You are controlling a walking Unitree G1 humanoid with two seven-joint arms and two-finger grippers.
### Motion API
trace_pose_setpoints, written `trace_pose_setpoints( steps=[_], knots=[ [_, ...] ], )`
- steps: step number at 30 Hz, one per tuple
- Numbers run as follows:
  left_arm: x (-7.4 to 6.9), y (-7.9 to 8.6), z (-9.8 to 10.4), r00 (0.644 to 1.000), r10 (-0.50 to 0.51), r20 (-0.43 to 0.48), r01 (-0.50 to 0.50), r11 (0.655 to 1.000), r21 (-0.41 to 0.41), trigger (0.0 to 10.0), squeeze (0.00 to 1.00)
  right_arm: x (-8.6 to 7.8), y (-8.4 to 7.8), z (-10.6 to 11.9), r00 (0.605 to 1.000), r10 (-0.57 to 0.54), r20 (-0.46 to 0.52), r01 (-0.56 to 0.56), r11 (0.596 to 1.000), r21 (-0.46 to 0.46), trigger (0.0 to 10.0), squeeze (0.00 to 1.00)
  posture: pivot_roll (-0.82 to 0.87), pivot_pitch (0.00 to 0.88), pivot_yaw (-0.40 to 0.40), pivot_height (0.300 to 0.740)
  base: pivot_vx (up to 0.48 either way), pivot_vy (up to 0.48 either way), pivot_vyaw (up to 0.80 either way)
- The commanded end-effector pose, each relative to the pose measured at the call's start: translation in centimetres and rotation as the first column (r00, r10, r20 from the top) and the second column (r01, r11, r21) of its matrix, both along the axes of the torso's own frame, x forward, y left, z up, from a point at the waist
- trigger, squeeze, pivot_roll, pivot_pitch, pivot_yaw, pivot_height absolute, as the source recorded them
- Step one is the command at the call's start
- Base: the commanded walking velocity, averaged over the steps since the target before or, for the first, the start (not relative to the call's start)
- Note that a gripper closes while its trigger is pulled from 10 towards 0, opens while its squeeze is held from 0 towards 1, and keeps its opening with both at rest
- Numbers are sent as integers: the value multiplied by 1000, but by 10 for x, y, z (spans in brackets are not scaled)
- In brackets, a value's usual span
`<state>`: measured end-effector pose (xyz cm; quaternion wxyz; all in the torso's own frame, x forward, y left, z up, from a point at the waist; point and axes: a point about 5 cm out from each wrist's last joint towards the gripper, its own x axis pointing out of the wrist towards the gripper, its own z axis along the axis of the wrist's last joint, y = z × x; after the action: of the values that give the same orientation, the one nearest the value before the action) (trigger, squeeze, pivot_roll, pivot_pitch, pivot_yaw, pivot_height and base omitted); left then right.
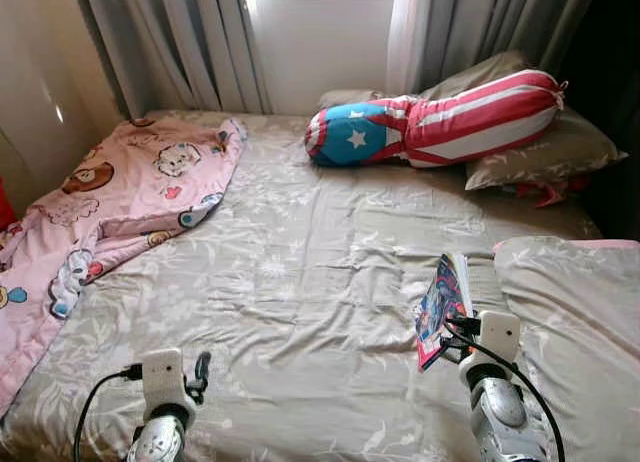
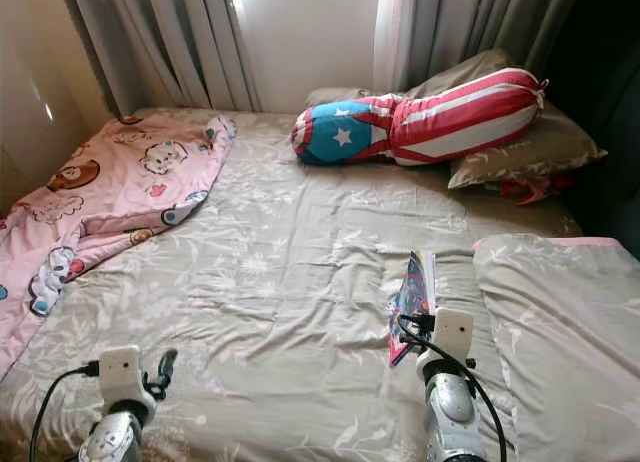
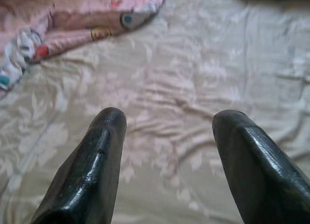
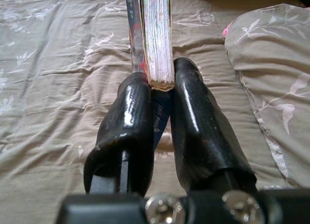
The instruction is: Clean up the room
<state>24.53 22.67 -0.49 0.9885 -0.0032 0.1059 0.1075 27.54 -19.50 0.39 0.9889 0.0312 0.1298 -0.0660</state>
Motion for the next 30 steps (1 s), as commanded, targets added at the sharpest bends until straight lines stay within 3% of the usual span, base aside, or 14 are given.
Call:
trace_pose_setpoints(
  steps=[1,6,13,21,30],
  knots=[
    [-2,-1,0,1000,6,7,-6,1000,-2,10000,0,5,-1,7,999,10,35,-9,1000,-14,10000,0,-75,4,9,684,0,0,0],
    [-2,-7,0,1000,-5,17,5,1000,-2,10000,0,6,2,11,997,21,74,-21,1000,-1,10000,0,-80,0,14,670,0,0,0],
    [-5,-13,-4,1000,-16,0,16,1000,-7,10000,0,5,3,7,999,25,30,-25,1000,-9,10000,0,-87,0,15,670,0,0,0],
    [-8,-15,-6,1000,-20,-12,20,1000,-6,10000,0,5,5,9,997,37,65,-38,999,5,10000,0,-84,0,20,655,0,0,0],
    [-6,-14,-4,1000,-25,-5,25,1000,-2,10000,0,19,8,19,994,57,96,-64,996,69,10000,0,-77,5,31,655,0,0,0]
  ],
)
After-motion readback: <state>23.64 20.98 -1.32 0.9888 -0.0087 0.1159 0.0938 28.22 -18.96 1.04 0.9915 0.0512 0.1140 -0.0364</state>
